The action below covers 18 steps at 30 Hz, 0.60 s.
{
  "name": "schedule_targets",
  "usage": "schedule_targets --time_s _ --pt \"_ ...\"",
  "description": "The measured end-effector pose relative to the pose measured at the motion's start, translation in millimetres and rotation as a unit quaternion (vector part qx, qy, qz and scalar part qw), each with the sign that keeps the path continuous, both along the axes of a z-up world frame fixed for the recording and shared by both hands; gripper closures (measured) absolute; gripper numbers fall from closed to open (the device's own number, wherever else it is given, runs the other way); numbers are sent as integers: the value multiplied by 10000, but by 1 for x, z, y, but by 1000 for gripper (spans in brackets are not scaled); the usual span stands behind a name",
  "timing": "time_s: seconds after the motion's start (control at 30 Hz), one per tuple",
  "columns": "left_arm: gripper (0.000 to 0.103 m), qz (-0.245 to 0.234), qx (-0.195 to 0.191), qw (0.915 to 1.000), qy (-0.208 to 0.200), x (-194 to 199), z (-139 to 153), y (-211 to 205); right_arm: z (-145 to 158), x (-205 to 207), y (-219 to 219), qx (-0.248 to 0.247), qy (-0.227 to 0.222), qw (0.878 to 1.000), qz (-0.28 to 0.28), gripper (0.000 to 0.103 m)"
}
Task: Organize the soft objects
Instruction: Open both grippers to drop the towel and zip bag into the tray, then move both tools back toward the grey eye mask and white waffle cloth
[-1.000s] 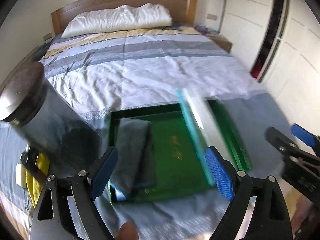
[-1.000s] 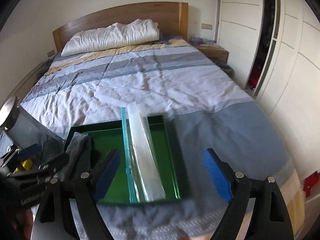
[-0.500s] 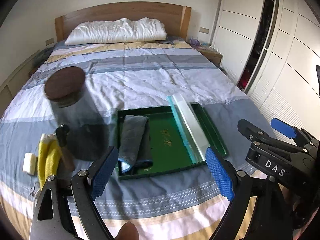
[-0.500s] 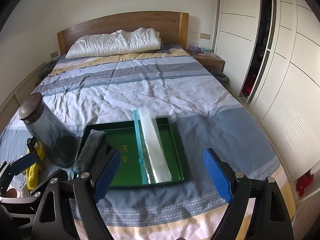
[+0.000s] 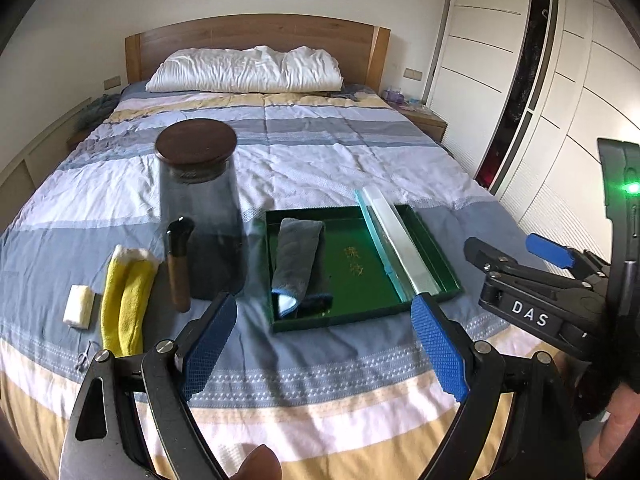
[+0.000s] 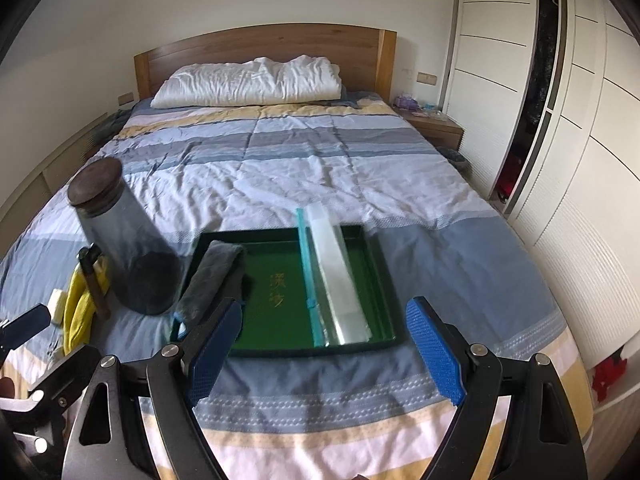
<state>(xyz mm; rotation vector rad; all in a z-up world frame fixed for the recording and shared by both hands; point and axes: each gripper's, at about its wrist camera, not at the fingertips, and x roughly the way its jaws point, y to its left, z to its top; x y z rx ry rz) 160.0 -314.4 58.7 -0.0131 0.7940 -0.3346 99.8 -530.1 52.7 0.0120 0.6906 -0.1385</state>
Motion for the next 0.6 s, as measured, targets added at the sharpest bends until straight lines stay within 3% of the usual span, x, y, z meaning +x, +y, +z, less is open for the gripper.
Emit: schedule_targets --time_s 0.6 --pt "17 13 -10 10000 -81 -49 5 82 -3 -61 62 131 26 9990 418 18"
